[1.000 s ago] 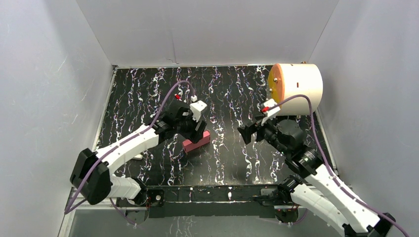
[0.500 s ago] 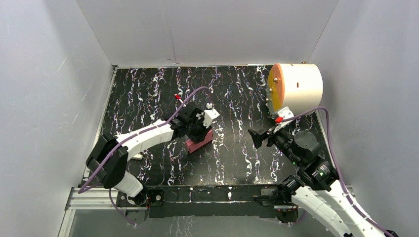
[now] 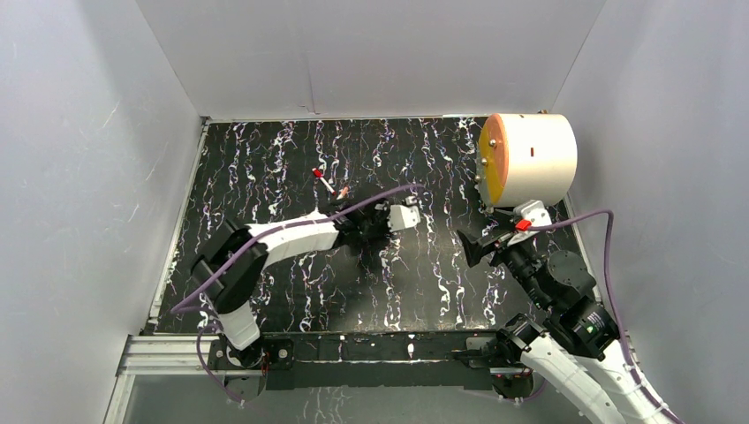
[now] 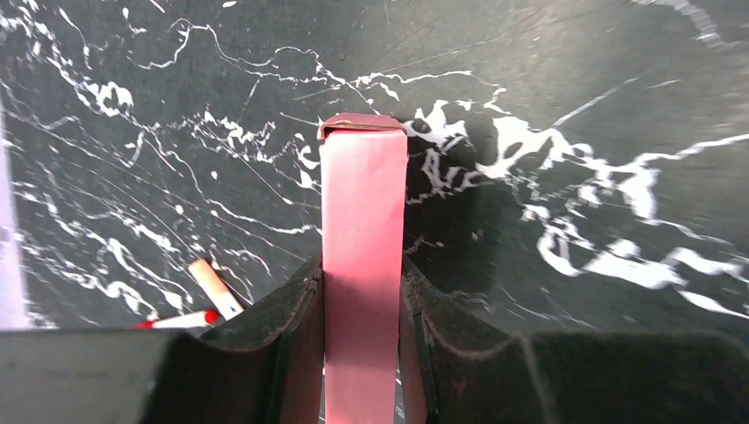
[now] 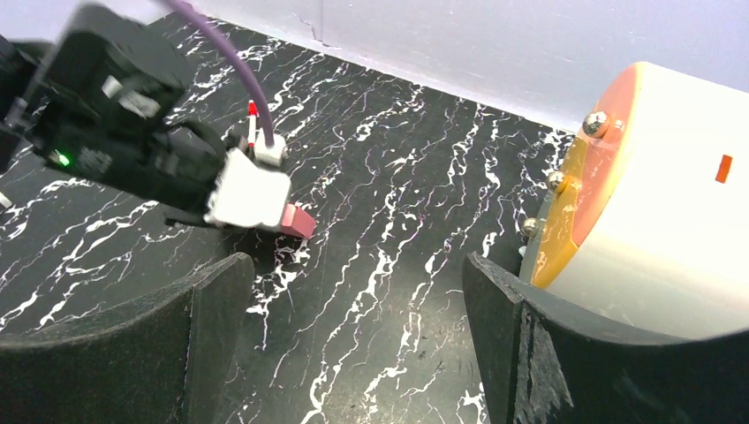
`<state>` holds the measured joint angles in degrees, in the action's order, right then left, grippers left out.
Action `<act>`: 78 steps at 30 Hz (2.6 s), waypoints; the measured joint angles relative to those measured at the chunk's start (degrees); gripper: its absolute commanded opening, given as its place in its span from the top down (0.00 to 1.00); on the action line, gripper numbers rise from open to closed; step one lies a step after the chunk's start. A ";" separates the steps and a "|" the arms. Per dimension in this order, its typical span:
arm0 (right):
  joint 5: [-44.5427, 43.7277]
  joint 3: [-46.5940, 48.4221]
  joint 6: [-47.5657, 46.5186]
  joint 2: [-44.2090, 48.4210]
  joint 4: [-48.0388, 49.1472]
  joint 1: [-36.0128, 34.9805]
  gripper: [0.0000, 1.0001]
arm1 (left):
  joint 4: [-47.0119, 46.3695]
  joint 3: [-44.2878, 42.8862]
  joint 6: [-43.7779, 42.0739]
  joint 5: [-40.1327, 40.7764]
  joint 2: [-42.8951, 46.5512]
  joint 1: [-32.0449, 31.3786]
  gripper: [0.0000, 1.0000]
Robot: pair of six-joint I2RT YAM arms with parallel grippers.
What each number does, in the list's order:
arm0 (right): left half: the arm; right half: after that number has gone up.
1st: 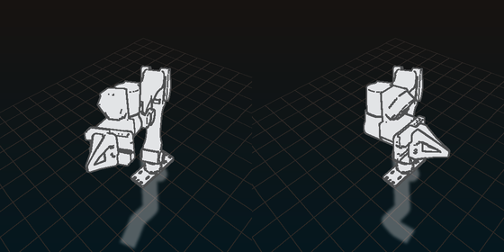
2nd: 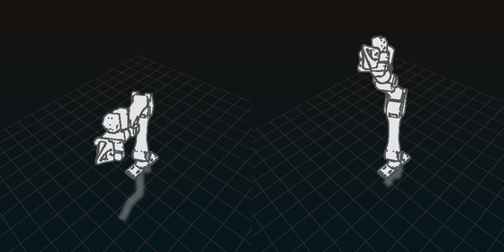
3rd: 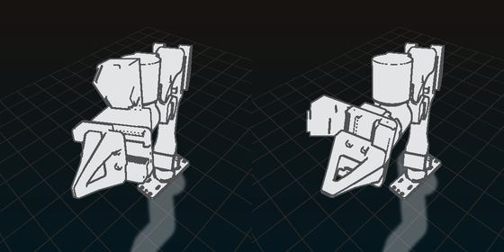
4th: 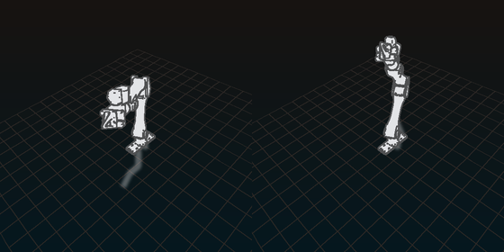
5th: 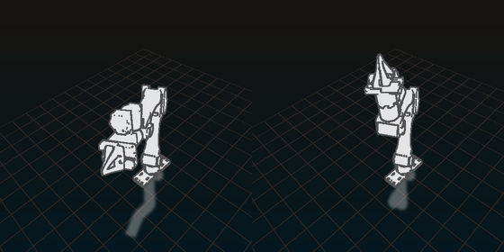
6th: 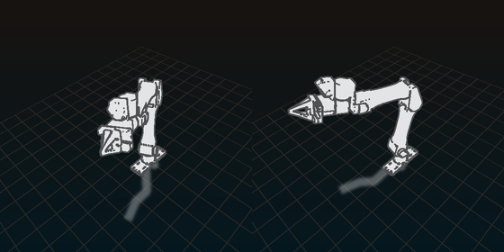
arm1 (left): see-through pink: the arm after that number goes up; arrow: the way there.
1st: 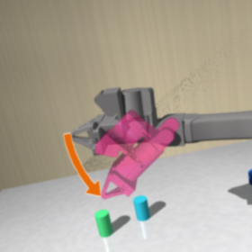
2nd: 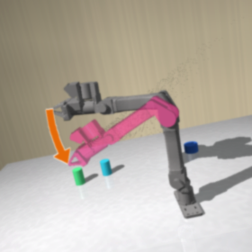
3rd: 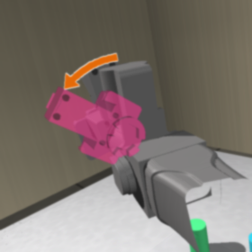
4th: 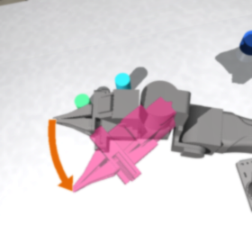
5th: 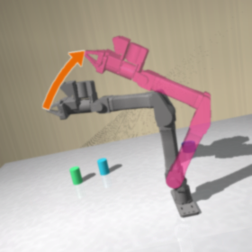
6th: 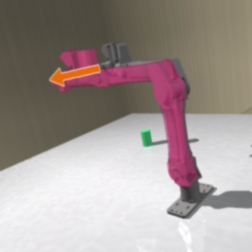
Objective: Fold the paper box
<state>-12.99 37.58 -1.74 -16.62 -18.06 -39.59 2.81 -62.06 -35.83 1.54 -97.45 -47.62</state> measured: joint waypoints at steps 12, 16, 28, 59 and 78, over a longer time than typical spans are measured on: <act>-2.32 -0.85 0.02 1.01 -0.13 0.00 0.04 | -16.92 9.90 -15.89 13.20 -4.90 -8.11 0.41; -3.13 -0.85 0.02 1.01 -0.17 0.00 0.04 | -15.37 10.01 -15.10 14.03 -3.98 -10.25 0.30; -5.84 -0.85 0.28 1.07 -0.31 0.00 0.01 | -1.64 4.31 3.45 13.07 6.69 -11.21 0.21; -17.40 -2.23 4.35 9.09 -1.99 0.00 0.01 | 20.41 25.83 56.61 17.68 81.99 23.52 0.06; -20.15 -2.23 5.97 8.96 -2.60 0.00 0.02 | 15.91 28.70 54.47 17.35 93.04 23.56 0.05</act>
<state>-33.15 35.35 4.23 -7.66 -20.67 -39.59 18.72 -33.36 18.63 18.90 -4.40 -24.05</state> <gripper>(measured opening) 0.984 0.948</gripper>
